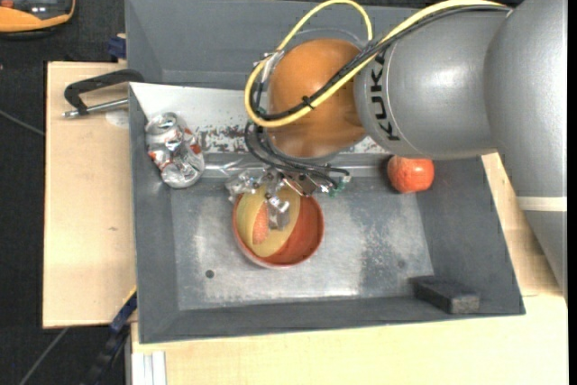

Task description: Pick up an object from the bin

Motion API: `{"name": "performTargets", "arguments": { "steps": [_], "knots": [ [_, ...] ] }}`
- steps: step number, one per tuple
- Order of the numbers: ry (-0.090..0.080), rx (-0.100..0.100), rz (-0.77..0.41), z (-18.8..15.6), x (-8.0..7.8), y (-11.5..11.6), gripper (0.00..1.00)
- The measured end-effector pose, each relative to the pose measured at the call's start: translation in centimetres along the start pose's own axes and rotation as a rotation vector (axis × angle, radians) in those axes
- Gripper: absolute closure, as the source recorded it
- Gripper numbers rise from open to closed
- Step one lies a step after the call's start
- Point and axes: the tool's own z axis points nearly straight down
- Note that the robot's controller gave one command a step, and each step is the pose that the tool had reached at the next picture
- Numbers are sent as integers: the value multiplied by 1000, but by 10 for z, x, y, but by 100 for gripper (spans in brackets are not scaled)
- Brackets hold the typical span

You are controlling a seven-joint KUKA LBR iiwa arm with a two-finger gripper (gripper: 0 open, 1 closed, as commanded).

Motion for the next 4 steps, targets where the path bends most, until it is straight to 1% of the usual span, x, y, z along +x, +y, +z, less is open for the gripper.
{"name": "performTargets", "arguments": {
  "steps": [1, 2, 4],
  "knots": [
    [-5, 4, -41, -9, 18, -45, 100],
    [-8, 3, -141, 13, 21, -47, 100],
    [-8, 2, -141, 13, 21, -47, 100]
  ]
}}
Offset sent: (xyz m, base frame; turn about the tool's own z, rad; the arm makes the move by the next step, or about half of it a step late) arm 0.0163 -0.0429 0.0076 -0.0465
